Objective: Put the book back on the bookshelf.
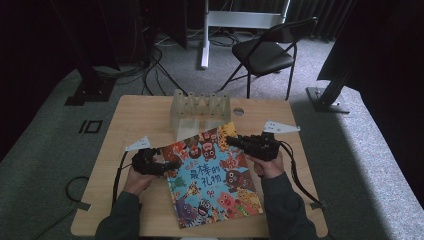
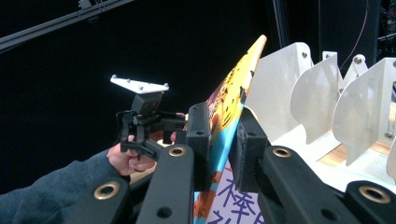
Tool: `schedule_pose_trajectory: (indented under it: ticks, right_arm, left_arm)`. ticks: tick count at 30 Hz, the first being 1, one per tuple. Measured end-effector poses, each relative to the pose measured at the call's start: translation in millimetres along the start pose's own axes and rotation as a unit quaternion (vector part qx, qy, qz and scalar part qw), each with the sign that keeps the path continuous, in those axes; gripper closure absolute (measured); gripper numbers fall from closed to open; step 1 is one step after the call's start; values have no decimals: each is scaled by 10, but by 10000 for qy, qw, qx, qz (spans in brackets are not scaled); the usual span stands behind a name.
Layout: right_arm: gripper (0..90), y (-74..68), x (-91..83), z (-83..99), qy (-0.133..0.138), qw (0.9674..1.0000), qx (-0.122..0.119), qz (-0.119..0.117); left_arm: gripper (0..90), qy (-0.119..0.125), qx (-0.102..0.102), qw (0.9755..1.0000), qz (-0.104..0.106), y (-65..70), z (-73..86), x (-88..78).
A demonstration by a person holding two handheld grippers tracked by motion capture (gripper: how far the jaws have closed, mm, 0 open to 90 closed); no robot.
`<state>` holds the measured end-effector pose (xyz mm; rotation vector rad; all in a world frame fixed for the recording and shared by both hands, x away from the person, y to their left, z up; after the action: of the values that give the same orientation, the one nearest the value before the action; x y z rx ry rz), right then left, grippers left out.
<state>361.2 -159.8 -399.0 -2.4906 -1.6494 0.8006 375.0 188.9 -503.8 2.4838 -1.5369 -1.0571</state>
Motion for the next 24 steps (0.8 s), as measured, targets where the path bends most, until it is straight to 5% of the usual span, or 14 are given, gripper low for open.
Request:
schedule_pose_trajectory:
  ticks: [4,9,18,24]
  right_arm:
    - [799,20,-47,6,4,10000,-1,-35]
    - [786,54,-101,22,-77,9999,-88,-107]
    - [670,82,-290,76,-565,9958,-404,597]
    - [644,91,-352,120,-694,9926,-501,865]
  left_arm:
    - [258,200,-70,9997,145,-11,-13,-118]
    - [360,157,15,9997,169,30,-54,-215]
    - [569,231,466,9985,144,255,-241,-455]
    - [640,283,943,9951,23,462,-404,-610]
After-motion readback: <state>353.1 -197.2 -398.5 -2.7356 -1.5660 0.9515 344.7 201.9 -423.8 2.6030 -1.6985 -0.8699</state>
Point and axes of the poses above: each handheld gripper's, and its own axes: x roughly forward along the jaws, z roughly out of its underside, y roughly to its right, the point moved 3 cm from there along x, roughly forward along the jaws, and after that the axes turned 14 degrees about -y, right-handed, at the moved point
